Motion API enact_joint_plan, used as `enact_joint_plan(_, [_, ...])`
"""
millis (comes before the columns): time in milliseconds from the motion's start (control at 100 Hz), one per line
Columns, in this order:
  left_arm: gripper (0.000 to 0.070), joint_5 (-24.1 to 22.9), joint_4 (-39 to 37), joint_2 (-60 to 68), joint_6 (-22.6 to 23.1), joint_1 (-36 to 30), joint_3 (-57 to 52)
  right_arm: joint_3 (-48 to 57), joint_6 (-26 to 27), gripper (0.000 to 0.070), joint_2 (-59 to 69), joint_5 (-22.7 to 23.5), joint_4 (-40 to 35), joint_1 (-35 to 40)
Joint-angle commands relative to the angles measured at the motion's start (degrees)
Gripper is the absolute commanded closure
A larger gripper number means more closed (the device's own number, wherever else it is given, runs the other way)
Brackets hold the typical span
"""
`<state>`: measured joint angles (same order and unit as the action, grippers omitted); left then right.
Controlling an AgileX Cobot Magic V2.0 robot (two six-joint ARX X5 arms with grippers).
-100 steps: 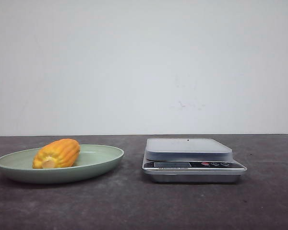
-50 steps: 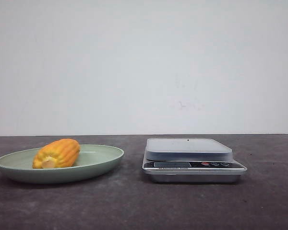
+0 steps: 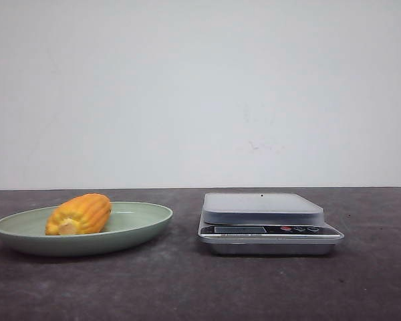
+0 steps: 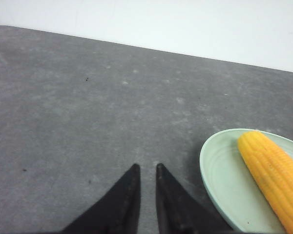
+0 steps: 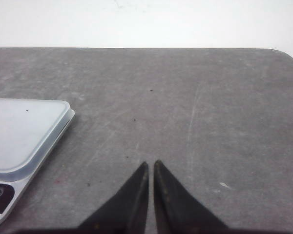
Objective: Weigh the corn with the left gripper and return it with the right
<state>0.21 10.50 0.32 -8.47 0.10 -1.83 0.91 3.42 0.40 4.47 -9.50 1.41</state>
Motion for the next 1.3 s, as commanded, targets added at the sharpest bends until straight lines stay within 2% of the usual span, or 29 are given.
enact_joint_plan(0, [0.0690,0.17,0.22,-0.04,0.50,-0.11,0.81,-0.33,1.31,0.0689,-0.17,0.07,0.66,0.09])
enact_joint_plan(340, [0.0690,0.17,-0.74,-0.04,-0.15,-0.11,0.81,-0.07,7.65,0.0696,-0.13,0.28,-0.44,0.09])
enact_joint_plan(490, [0.0690,1.05,-2.03,0.63,-8.59,-0.31,-1.53,4.22,12.22,0.0697,0.57,0.02,-2.64,0.07])
enact_joint_plan(650, [0.0690,1.38,-1.25,6.75,-16.11,-1.11,-11.10,13.16,14.19,0.0697,7.23,-0.61,-3.13,0.07])
enact_joint_plan(760, [0.0690,1.33,-0.68,14.95,-13.77,-1.29,-20.04,19.74,14.40,0.0697,14.86,-0.48,-3.21,0.07])
enact_joint_plan(900, [0.0690,1.57,1.90,24.96,-10.23,-1.31,-31.36,28.26,13.70,0.0692,23.08,3.26,-5.18,0.07])
enact_joint_plan(930, [0.0659,1.99,2.54,26.75,-9.49,-1.31,-33.48,29.90,13.53,0.0664,24.59,4.02,-5.64,0.09])
enact_joint_plan(950, [0.0614,2.32,2.93,27.82,-9.51,-1.31,-34.73,30.91,13.53,0.0616,25.59,4.42,-5.92,0.09])
enact_joint_plan(1030, [0.0295,3.65,3.56,31.26,-9.22,-1.33,-38.73,34.34,13.44,0.0302,28.98,5.14,-7.19,0.09])
enact_joint_plan(1070, [0.0180,4.83,3.78,32.52,-9.07,-1.49,-40.15,35.80,13.07,0.0181,30.34,5.92,-8.20,0.09])
enact_joint_plan(1090, [0.0172,5.81,3.96,33.07,-8.92,-1.66,-40.76,36.52,12.72,0.0157,30.93,6.60,-8.76,0.09])
enact_joint_plan(1170, [0.0235,7.54,5.14,35.30,-8.85,-3.10,-43.21,39.12,11.50,0.0160,32.96,8.94,-10.97,0.13])
enact_joint_plan(1290, [0.0237,7.56,5.40,40.52,-8.72,-7.93,-46.60,42.58,10.45,0.0160,35.28,10.67,-13.22,0.70])
